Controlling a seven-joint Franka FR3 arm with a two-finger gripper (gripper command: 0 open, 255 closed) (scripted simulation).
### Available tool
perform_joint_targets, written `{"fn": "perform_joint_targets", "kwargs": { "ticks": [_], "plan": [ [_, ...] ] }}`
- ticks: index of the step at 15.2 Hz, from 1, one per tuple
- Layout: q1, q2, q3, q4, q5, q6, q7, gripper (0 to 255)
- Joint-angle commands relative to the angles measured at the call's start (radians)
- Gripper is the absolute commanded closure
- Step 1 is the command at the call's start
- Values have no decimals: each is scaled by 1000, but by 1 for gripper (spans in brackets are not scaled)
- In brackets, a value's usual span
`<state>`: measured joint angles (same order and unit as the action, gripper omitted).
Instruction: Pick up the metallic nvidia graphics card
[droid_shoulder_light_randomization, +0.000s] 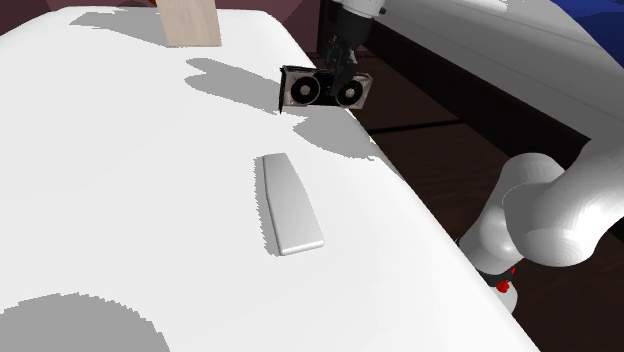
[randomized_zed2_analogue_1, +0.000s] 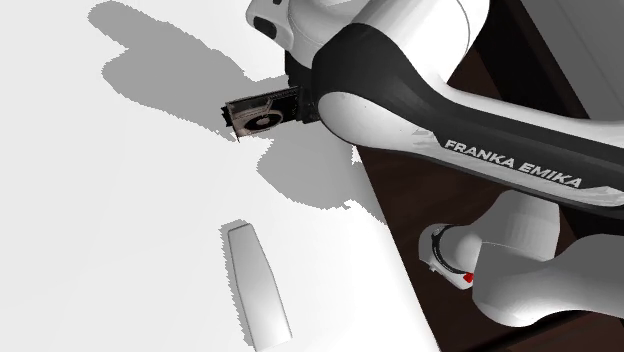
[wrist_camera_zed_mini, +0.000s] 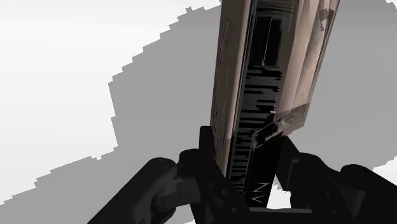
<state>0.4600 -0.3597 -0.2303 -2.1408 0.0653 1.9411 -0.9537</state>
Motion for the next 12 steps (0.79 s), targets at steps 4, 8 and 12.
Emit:
{"fn": "perform_joint_targets", "kwargs": {
  "ticks": [4, 8, 12],
  "plan": [
    [0, 0, 1, 39, -1, -39, 4, 255],
    [1, 4, 2, 96, -1, -93, 10, 255],
    [3, 11, 3, 157, 0, -146, 15, 255]
  ]
}}
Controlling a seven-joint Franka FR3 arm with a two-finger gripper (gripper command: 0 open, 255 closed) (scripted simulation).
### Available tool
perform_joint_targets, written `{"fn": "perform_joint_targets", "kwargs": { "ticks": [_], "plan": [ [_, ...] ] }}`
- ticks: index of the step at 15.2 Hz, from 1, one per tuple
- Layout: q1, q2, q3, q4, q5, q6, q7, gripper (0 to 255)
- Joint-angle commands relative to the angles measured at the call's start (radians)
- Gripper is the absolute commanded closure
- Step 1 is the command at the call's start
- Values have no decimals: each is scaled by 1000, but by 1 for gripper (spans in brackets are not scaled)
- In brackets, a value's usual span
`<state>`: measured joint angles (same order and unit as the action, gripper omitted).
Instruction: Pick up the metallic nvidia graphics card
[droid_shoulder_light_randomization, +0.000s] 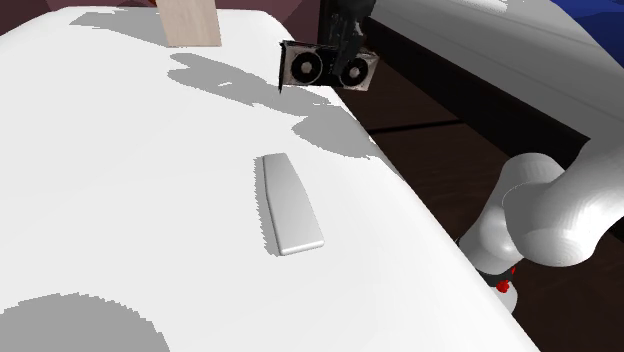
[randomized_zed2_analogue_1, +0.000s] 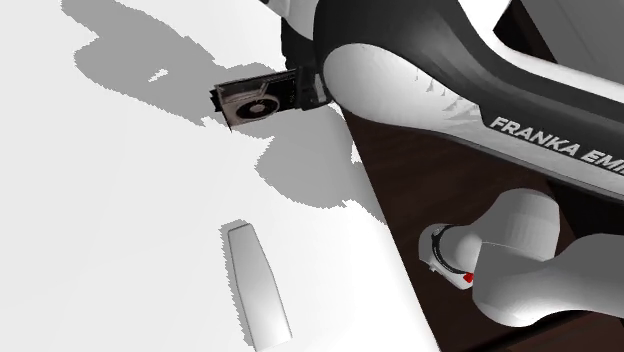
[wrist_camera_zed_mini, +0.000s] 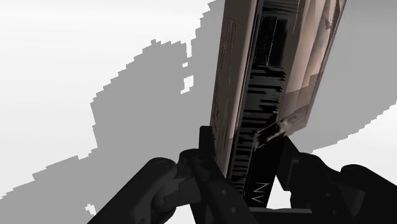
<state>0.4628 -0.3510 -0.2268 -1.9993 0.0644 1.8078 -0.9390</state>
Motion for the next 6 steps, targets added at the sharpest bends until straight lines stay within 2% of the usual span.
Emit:
{"fn": "perform_joint_targets", "kwargs": {
  "ticks": [1, 6],
  "plan": [
    [1, 5, 0, 31, 1, -26, 1, 255],
    [2, 14, 0, 82, 2, -68, 5, 255]
  ]
}}
